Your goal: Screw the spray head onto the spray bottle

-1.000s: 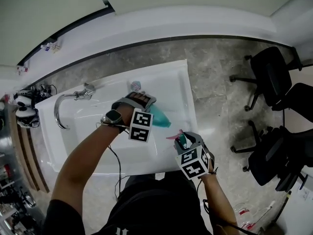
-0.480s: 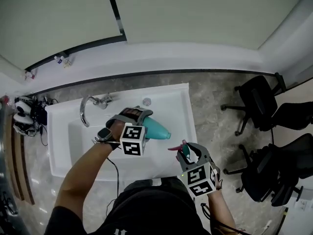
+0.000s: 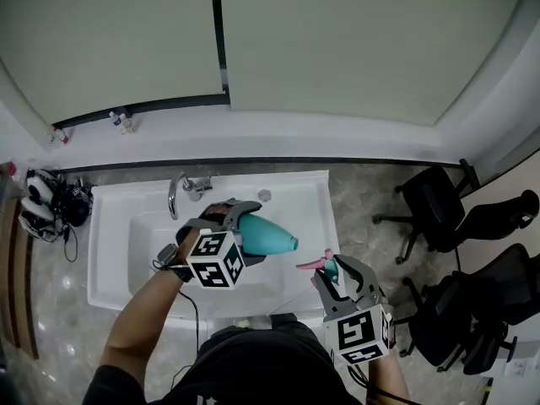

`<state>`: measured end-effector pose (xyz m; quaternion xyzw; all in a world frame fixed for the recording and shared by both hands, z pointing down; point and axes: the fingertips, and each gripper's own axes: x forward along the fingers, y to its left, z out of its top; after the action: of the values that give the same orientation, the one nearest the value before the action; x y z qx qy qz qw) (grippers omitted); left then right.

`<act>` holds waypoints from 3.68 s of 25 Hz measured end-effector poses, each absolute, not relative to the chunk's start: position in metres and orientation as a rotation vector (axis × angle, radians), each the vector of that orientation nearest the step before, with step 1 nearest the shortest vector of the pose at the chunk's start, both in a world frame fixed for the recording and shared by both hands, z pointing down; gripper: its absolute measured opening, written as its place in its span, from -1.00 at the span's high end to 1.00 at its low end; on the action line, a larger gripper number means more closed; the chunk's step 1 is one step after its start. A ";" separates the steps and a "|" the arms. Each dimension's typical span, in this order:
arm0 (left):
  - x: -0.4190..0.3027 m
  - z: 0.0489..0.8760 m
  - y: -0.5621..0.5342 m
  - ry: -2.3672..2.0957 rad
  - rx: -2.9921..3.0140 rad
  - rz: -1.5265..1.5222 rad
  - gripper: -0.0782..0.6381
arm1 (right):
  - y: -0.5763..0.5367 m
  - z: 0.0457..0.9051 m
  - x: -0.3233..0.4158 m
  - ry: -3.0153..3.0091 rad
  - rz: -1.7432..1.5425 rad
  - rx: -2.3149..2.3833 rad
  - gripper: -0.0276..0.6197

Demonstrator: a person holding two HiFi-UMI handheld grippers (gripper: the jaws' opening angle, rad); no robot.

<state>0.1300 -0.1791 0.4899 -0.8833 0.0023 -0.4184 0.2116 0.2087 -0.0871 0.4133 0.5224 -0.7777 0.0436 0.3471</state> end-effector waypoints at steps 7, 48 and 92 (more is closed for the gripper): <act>0.113 0.465 -0.159 0.094 -2.724 -0.964 -0.52 | -0.085 0.370 0.188 -2.006 -0.025 1.373 0.43; 0.122 0.439 -0.109 0.357 -3.321 -0.247 -0.52 | -0.129 0.170 0.149 -1.750 -0.864 1.300 0.43; 0.126 0.418 -0.151 0.726 -3.082 -0.206 -0.52 | -0.141 0.269 0.080 -1.755 -0.763 1.160 0.43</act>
<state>0.1261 -0.1507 0.4175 -0.9712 0.2288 -0.0649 -0.0156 0.0804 -0.1407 0.2693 0.4662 -0.7055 -0.3069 0.4368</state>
